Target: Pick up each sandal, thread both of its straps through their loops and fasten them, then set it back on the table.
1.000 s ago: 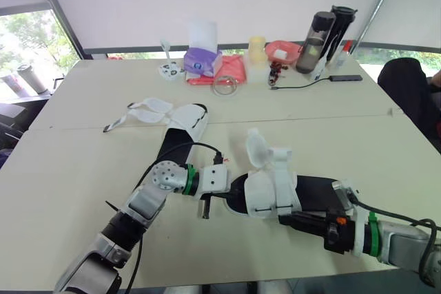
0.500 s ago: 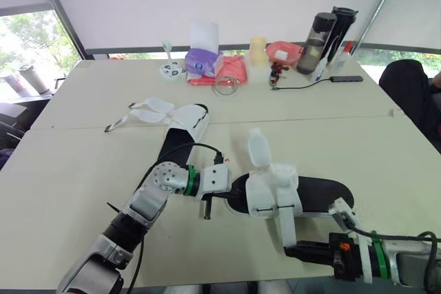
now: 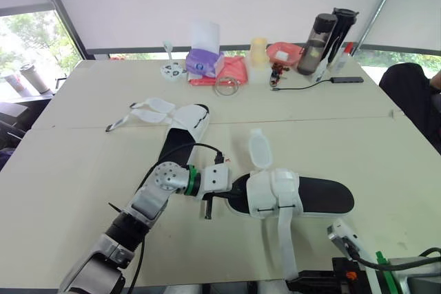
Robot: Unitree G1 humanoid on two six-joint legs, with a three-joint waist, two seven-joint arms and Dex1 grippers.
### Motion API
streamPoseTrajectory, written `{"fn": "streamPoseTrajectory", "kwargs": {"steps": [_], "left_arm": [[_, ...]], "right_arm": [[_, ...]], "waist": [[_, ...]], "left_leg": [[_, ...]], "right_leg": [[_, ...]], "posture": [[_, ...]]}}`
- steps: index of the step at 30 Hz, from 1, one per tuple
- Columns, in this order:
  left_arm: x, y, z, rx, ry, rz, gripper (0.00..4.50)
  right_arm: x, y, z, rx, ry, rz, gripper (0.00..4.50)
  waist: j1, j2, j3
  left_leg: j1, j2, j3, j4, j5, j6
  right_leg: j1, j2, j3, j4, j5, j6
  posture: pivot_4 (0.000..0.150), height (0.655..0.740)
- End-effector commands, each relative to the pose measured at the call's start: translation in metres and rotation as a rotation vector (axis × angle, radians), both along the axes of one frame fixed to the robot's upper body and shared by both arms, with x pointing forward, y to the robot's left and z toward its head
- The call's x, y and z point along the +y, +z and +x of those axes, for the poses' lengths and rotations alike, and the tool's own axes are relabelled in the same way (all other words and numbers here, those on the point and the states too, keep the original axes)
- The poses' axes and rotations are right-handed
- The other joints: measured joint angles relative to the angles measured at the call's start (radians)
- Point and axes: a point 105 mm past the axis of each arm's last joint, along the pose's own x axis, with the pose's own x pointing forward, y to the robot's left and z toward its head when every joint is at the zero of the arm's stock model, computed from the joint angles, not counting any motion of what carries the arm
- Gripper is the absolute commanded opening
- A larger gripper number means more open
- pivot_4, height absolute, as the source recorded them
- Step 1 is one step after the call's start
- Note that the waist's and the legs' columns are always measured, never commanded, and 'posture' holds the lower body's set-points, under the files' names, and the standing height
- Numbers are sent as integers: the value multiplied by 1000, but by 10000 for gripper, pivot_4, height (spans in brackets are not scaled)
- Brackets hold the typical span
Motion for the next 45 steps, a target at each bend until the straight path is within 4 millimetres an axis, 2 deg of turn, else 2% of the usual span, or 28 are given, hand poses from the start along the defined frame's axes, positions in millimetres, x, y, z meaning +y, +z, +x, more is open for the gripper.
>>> {"fn": "streamPoseTrajectory", "kwargs": {"steps": [1,6,11,16,28,35,36,37,41,44,45], "left_arm": [[0,-21,-5,47,-9,68,0],[0,-21,-3,41,-9,70,0],[1,-22,-2,36,-8,72,0],[-1,-22,-1,32,-10,70,0],[-3,-23,1,27,-7,69,0],[-3,-23,1,24,1,66,0],[-3,-23,1,22,2,65,0],[-3,-23,1,21,3,65,0],[-2,-24,0,20,7,66,0],[-2,-24,0,21,9,67,0],[-2,-24,0,21,9,68,0]], "right_arm": [[5,10,-2,-37,41,22,426],[5,18,-2,-42,56,39,426],[10,18,-20,8,124,32,426],[13,18,-24,9,118,45,426],[18,82,41,-139,-131,442,426],[14,90,74,-126,-289,566,426],[12,90,79,-126,-317,582,6303],[11,90,82,-125,-336,593,9750],[6,90,91,-131,-393,616,29072],[-3,88,100,-201,-434,550,44064],[-7,91,103,-238,-439,525,44920]], "waist": [[0,0,0],[1,-1,-1],[1,-1,-1],[1,-1,-1],[-2,-2,-1],[-2,-1,-1],[-2,-1,-1],[-1,-1,-1],[-1,-1,-1],[-3,-1,-1],[-3,0,-2]], "left_leg": [[0,0,0,0,0,0],[0,0,0,0,0,0],[0,0,0,0,0,0],[0,0,0,0,-1,1],[1,0,0,0,-1,0],[0,0,0,-2,-2,5],[0,0,0,-2,-3,6],[-1,0,0,-2,-3,6],[-1,-1,1,-2,-3,7],[-1,-1,1,-2,-3,7],[-1,-1,1,-2,-3,7]], "right_leg": [[0,0,0,0,0,0],[1,0,0,0,0,0],[1,-1,-1,-1,0,0],[1,-1,-1,-1,-1,1],[5,-3,-1,-3,-1,1],[8,-4,-4,-12,2,-3],[8,-4,-4,-13,2,-3],[8,-4,-4,-14,2,-3],[8,-4,-4,-15,3,-2],[8,-4,-4,-15,3,-1],[8,-4,-4,-15,3,-1]], "posture": [[1500,7400],[1500,7400],[1500,7400],[1500,7400],[1500,7400],[1500,7400],[1500,7400],[1500,7400],[1500,7400],[1500,7400],[1500,7400]]}}
